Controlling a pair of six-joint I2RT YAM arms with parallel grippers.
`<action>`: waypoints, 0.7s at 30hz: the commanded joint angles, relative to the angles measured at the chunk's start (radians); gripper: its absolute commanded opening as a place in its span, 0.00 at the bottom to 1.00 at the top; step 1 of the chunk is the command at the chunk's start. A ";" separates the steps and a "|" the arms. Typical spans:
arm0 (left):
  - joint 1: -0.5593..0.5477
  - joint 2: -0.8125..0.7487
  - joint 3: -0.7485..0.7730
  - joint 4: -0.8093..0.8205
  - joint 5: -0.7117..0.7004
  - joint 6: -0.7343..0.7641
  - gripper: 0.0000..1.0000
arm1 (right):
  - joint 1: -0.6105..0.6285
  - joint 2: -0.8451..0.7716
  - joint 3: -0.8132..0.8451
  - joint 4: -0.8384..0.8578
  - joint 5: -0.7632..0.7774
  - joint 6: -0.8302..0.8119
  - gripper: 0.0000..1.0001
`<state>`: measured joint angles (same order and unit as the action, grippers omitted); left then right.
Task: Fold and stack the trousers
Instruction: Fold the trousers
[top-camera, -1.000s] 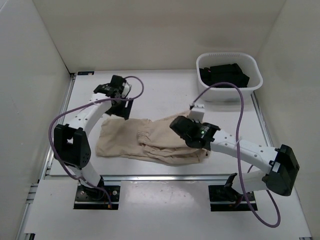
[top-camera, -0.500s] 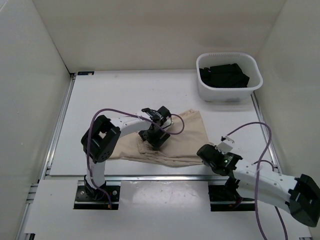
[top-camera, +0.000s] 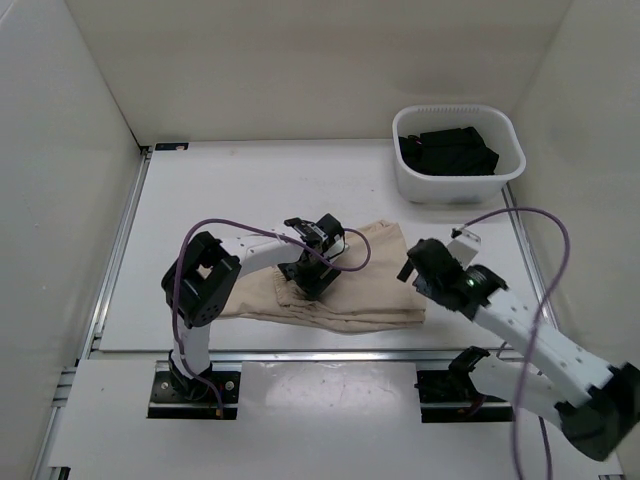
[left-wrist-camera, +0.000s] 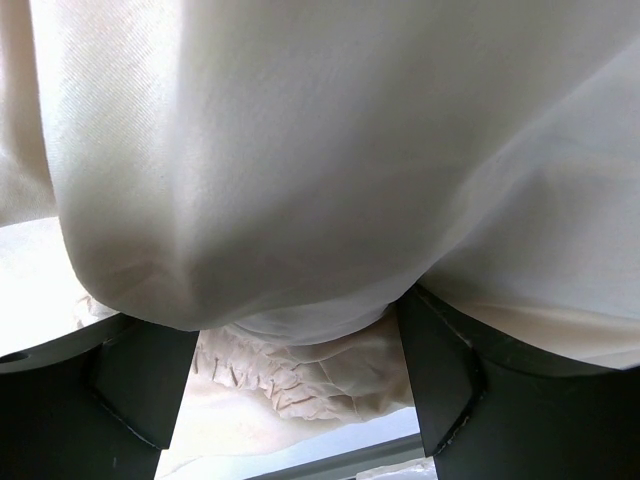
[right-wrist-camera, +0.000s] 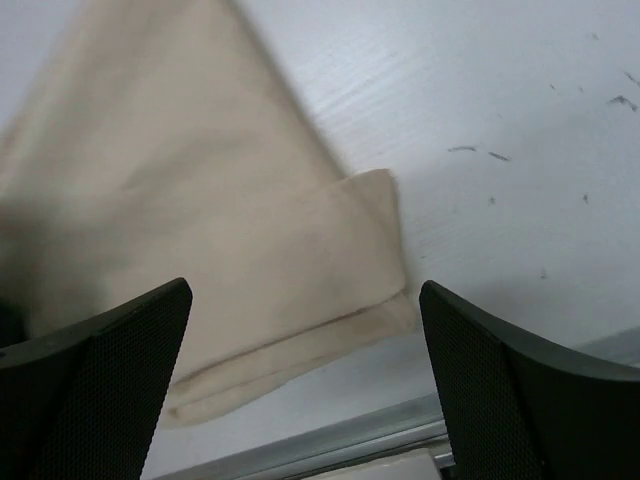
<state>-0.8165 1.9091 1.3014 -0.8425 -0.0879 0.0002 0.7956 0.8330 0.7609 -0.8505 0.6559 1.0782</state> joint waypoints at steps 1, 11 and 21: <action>-0.013 0.005 0.004 0.023 -0.007 0.000 0.88 | -0.239 0.228 0.003 0.134 -0.244 -0.159 0.99; -0.013 -0.016 0.013 0.023 -0.016 0.000 0.90 | -0.530 0.347 -0.139 0.580 -0.660 -0.400 0.99; -0.013 -0.005 0.042 0.014 -0.016 0.000 0.90 | -0.530 0.432 -0.322 0.691 -0.760 -0.351 0.71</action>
<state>-0.8204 1.9095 1.3121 -0.8536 -0.0959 0.0002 0.2646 1.2011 0.4847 -0.1448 -0.0490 0.7292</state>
